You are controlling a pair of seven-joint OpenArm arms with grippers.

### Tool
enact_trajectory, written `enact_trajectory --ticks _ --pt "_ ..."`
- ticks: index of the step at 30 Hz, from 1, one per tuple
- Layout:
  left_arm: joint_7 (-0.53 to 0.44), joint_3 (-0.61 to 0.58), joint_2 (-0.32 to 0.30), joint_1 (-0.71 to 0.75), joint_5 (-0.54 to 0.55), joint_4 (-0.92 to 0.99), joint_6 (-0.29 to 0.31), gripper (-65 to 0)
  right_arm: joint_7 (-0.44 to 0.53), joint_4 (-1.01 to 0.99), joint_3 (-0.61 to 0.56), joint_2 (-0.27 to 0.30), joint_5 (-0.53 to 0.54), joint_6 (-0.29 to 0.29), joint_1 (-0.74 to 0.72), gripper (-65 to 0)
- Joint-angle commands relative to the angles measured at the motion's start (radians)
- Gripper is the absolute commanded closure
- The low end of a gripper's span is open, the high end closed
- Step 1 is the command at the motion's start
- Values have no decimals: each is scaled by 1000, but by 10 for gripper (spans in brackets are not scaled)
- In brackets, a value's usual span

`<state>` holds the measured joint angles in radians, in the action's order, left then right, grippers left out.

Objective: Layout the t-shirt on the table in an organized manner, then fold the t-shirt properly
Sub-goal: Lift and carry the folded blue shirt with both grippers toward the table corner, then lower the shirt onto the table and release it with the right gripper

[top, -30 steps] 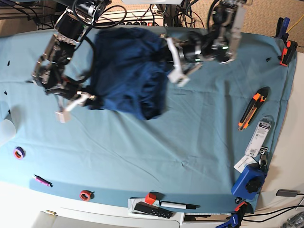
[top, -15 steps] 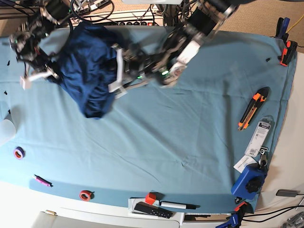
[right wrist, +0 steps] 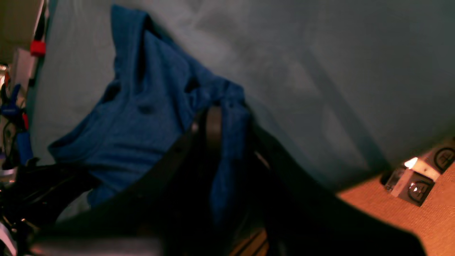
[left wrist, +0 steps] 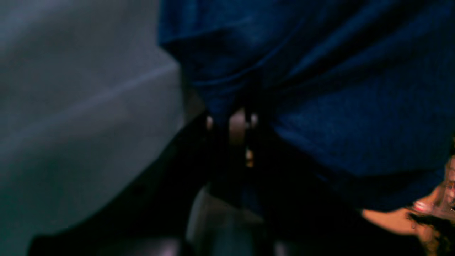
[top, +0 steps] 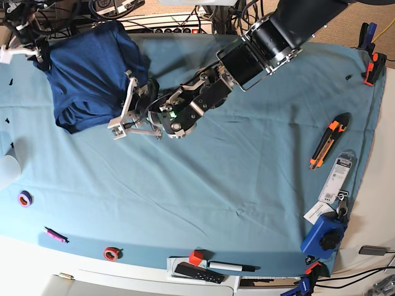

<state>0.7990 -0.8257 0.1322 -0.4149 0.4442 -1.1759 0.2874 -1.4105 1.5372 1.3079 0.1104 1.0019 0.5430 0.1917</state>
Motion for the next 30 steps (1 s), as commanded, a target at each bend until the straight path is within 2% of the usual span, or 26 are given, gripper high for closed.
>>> enact_trajectory --ticks 1,6,11,16,24,30 --pt "-31 3 25 -32 -2 -16 -3 0 14 17 3 17 38 3 0 0" --pt "-70 3 25 -34 -30 -15 -3 0 14 17 2 -6 130 35 -1 0" --pt "-124 3 25 -40 -30 -15 1 0 14 17 2 -76 193 68 -6 0" --pt "-196 3 25 -62 -48 -15 0 0 14 17 2 -139 223 71 -6 0" --pt "-205 3 25 -101 -83 -15 -7 0 14 17 2 -146 221 72 -6 0" --pt "-202 3 25 -92 -121 -13 -7 0 14 17 2 -146 218 93 -6 0"
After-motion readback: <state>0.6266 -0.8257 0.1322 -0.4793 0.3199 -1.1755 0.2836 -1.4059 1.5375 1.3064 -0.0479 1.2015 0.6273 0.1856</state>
